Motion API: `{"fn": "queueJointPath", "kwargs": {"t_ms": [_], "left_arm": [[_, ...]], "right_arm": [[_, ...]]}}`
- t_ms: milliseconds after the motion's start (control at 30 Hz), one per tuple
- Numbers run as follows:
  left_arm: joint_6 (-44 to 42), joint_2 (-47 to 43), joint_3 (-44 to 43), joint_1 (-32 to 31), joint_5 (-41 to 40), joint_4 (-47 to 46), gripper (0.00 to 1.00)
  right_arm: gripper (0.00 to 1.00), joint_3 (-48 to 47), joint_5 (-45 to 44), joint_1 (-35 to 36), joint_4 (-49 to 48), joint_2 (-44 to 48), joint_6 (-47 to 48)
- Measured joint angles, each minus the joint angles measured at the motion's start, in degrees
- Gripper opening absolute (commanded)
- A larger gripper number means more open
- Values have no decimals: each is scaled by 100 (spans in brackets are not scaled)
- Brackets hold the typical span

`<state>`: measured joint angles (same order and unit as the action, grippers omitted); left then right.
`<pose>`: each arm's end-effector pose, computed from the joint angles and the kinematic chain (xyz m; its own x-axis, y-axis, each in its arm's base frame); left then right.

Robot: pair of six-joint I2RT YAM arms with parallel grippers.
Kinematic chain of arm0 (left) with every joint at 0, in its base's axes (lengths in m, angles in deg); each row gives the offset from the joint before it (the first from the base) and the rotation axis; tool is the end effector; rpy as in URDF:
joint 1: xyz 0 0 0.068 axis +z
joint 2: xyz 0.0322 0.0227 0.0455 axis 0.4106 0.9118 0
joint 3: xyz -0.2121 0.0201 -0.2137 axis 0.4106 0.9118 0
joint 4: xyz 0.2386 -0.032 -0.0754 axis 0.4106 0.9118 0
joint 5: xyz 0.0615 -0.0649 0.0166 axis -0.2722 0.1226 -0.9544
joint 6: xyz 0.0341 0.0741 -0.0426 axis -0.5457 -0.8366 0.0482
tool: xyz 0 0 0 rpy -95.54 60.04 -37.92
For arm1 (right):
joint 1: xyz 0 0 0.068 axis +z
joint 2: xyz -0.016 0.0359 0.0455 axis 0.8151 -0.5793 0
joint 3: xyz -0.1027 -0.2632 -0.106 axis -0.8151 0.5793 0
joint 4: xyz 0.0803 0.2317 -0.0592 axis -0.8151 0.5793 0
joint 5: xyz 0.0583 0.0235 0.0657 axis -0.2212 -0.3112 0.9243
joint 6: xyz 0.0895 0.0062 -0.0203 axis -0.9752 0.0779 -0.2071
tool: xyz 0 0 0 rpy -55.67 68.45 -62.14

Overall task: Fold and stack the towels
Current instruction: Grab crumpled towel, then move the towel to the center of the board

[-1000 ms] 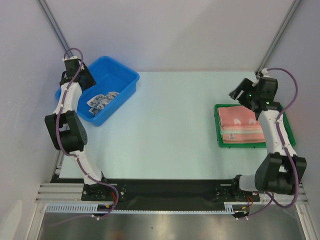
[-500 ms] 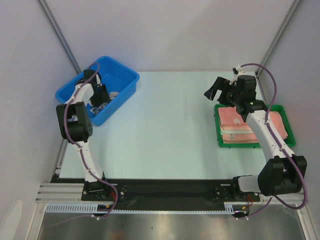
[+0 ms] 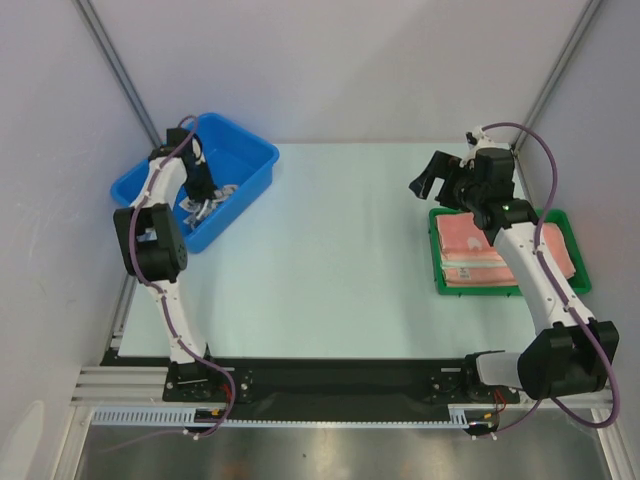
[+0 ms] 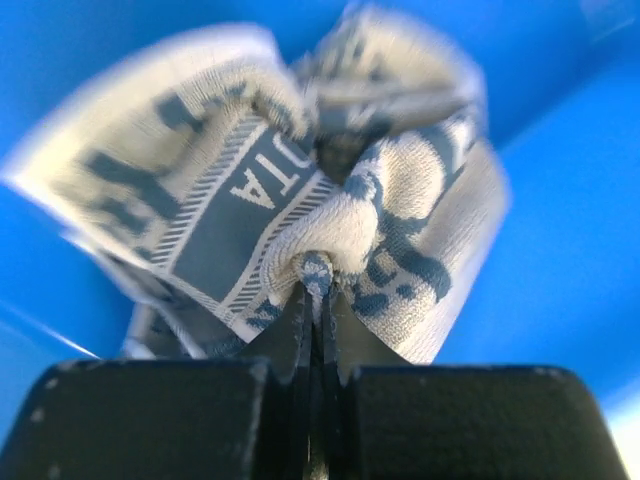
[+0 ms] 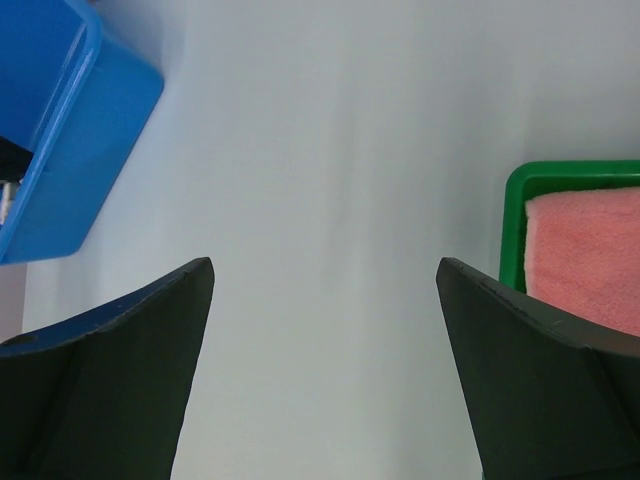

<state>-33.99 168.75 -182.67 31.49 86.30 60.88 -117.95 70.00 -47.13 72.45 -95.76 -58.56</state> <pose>0.4831 0.0533 0.2039 -0.8523 -0.3342 -0.4023 -0.2828 0.9416 -0.1830 0.3139 0.0597 0.3588 -0.5481 0.2863 -0.7859 -0.1312 0.8985 0.4189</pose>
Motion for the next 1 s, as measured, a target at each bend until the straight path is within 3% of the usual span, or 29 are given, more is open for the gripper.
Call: {"fn": "queueJointPath", "kwargs": {"t_ms": [133,333,700,800,933,1000], "left_arm": [[4,-308,-656,0,157,63,0],[2,-1497,-647,-4,413,-37,0],[210,-3364,313,-501,1838,-1134,0],[396,-3932,876,-1025,2350,-1694,0],[643,-4841,2590,-1998,2706,-2531,1],[809,-5095,3526,-2404,2758,-2830,10]], "right_arm": [[100,-68,-79,-4,63,179,7],[100,-68,-98,0,63,343,-2],[100,-116,-66,0,304,426,7],[100,-116,-22,9,442,627,39],[98,-72,79,20,448,907,39],[95,-13,168,57,459,931,39]]}}
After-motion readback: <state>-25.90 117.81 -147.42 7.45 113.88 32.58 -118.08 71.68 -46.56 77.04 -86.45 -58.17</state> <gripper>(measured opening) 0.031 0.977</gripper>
